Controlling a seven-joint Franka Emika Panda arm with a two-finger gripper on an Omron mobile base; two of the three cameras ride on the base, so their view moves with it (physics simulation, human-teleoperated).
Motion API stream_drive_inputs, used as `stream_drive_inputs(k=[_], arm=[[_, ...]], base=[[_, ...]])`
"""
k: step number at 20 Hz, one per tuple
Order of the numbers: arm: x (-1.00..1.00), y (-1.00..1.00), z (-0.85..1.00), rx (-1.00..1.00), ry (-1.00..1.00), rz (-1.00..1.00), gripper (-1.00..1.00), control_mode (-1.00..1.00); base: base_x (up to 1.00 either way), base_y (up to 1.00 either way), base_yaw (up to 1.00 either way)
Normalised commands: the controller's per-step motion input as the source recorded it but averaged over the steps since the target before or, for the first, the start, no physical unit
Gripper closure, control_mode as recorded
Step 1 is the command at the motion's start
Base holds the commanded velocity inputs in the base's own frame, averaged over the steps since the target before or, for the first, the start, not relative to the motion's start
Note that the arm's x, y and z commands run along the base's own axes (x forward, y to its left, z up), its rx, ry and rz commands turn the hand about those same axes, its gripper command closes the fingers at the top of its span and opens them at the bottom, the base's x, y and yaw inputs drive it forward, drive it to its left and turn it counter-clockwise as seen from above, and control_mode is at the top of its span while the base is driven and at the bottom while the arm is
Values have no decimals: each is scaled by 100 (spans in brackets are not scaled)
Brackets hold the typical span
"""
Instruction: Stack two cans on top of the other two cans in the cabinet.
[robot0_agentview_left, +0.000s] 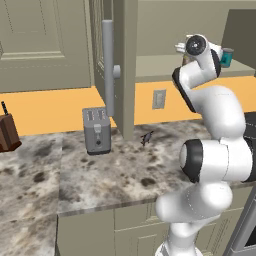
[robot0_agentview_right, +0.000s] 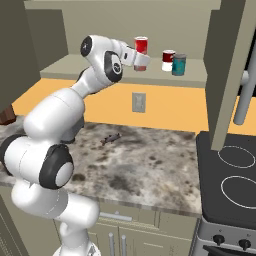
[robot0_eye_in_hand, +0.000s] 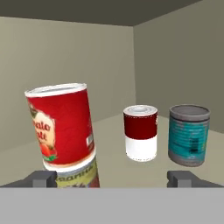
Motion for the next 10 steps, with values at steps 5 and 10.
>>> stream_drive_inputs(k=[5, 10], arm=[[-19, -26, 0, 0, 14, 0, -100, -100], [-17, -27, 0, -1, 7, 0, -100, -100]], base=[[0, 0, 0], [0, 0, 0]])
